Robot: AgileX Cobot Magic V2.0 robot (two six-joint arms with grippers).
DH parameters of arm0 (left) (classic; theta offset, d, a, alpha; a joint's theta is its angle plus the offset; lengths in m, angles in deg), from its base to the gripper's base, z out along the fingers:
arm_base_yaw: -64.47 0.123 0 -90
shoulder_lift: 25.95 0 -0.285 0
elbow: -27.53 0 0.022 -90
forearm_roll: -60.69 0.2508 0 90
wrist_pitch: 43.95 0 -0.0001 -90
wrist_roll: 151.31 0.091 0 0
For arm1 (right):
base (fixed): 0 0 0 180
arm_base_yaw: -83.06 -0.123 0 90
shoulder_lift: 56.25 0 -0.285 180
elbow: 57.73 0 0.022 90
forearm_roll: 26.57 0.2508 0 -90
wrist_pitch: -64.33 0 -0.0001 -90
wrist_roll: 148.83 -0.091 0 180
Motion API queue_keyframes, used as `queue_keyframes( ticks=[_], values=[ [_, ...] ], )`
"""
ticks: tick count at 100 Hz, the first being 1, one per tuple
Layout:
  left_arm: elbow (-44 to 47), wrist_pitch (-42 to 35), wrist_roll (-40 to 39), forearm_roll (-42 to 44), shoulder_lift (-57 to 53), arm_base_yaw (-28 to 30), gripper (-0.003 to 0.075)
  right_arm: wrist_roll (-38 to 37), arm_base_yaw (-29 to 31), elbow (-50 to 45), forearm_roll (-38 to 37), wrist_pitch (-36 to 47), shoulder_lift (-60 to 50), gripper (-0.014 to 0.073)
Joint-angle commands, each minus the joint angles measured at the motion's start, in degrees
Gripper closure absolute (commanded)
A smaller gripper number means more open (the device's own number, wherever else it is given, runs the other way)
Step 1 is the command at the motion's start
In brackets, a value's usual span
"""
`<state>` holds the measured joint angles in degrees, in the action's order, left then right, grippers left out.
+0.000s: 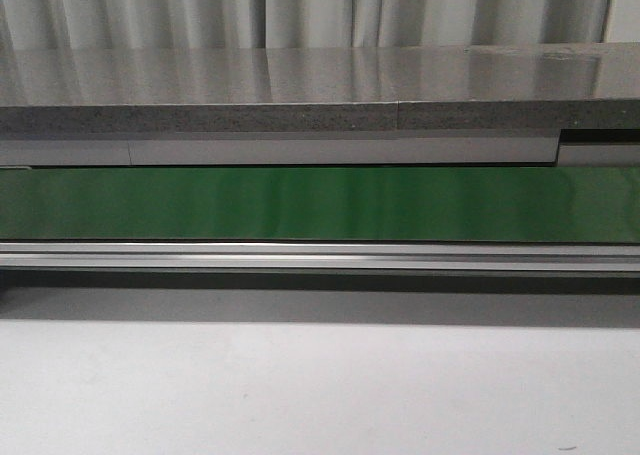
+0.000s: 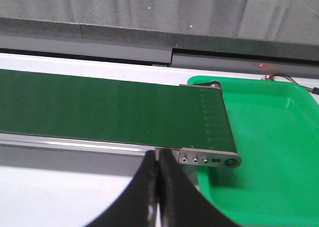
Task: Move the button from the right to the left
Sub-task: 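Lift the button with the left gripper and lower it into the blue tray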
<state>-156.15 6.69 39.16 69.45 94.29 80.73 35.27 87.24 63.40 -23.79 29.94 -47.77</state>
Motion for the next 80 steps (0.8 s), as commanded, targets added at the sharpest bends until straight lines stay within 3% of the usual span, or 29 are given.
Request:
queue_keyframes(
  ticks=[1,12,26,45,80],
  values=[
    [-3.0,-0.1,-0.7,0.3,-3.8,0.1,0.0281,0.1,-0.1,1.3,0.0,4.3,0.8,0.0661],
    [-3.8,-1.3,-0.7,-0.8,-6.6,0.0,0.0434,0.1,-0.1,1.3,0.0,4.3,0.8,0.0661],
    [-3.8,-2.7,-0.7,-4.0,-11.3,0.0,0.0744,0.1,-0.1,1.3,0.0,4.3,0.8,0.0661],
    [-3.8,-2.8,0.0,-12.2,-16.8,-0.5,0.0741,0.1,-0.1,1.3,0.0,4.3,0.8,0.0661],
    [-3.5,-4.7,0.0,-15.1,-25.0,-8.5,0.0741,0.1,-0.1,1.3,0.0,4.3,0.8,0.0661]
  ],
)
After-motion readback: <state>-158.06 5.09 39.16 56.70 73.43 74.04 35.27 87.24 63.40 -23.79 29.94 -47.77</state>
